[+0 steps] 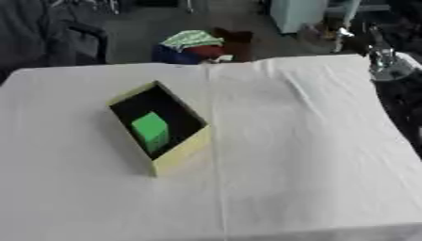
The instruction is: Pick up objects on the table and place them in the box.
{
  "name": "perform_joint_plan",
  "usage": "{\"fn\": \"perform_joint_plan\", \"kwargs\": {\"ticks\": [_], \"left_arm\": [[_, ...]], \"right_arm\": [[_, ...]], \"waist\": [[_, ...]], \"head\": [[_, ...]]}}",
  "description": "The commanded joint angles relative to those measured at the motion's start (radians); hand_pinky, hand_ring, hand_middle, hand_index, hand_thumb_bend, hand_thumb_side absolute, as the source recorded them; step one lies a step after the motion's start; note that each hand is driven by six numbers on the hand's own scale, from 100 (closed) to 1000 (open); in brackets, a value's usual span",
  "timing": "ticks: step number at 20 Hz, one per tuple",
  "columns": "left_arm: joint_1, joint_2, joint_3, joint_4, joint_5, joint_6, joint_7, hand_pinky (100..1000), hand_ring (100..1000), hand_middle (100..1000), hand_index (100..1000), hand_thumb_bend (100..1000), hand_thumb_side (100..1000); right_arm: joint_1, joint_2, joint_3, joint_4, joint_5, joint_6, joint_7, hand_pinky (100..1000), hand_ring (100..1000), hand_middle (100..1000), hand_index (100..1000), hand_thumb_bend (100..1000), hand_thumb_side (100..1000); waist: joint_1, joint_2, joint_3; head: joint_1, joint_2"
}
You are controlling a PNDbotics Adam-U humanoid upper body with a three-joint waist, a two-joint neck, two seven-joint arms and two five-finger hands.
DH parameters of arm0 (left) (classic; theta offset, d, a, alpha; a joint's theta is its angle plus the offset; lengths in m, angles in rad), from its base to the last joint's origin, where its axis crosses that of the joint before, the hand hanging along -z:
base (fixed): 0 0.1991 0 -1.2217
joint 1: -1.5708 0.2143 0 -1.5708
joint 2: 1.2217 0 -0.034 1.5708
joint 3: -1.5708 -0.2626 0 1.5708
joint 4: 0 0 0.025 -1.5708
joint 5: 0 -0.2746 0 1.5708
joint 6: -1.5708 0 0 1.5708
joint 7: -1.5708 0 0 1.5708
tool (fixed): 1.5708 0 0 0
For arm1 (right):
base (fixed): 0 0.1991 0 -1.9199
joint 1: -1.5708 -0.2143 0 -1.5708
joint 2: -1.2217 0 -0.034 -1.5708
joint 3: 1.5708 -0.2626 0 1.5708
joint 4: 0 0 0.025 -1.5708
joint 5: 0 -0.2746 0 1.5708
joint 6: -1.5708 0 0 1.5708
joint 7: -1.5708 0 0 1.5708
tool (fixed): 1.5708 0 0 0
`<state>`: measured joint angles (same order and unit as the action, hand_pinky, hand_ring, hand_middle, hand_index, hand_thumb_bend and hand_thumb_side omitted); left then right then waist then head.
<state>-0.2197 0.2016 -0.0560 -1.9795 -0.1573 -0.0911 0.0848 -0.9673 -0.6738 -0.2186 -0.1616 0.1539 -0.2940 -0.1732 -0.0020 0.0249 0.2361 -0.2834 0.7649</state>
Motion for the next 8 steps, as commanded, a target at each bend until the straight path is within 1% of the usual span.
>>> {"fn": "perform_joint_plan", "kwargs": {"ticks": [1, 4, 6, 8], "left_arm": [[-0.008, 0.019, 0.003, -0.012, -0.002, -0.001, -0.001, 645, 656, 726, 816, 501, 620], [-0.007, 0.02, 0.002, -0.012, -0.003, -0.001, -0.002, 645, 657, 726, 816, 501, 620], [-0.007, 0.021, 0.002, -0.012, -0.003, -0.001, -0.001, 645, 657, 725, 816, 499, 619], [-0.006, 0.021, 0.002, -0.012, -0.002, -0.002, 0.0, 645, 657, 725, 816, 498, 619]], "right_arm": [[-0.017, -0.039, 0.113, 0.085, -0.172, -0.048, -0.069, 736, 1000, 836, 904, 100, 491], [-0.019, -0.036, 0.175, 0.147, -0.255, -0.106, -0.074, 732, 1000, 834, 903, 100, 490], [-0.017, -0.037, 0.196, 0.158, -0.289, -0.123, -0.072, 729, 1000, 832, 902, 100, 488], [-0.013, -0.036, 0.206, 0.161, -0.31, -0.129, -0.069, 727, 1000, 831, 900, 100, 490]], "waist": [[-0.001, -0.011, -0.004], [-0.002, -0.011, -0.005], [-0.001, -0.01, -0.005], [-0.001, -0.01, -0.005]], "head": [[0.001, 0.005], [0.002, 0.005], [0.003, 0.005], [0.004, 0.005]]}}
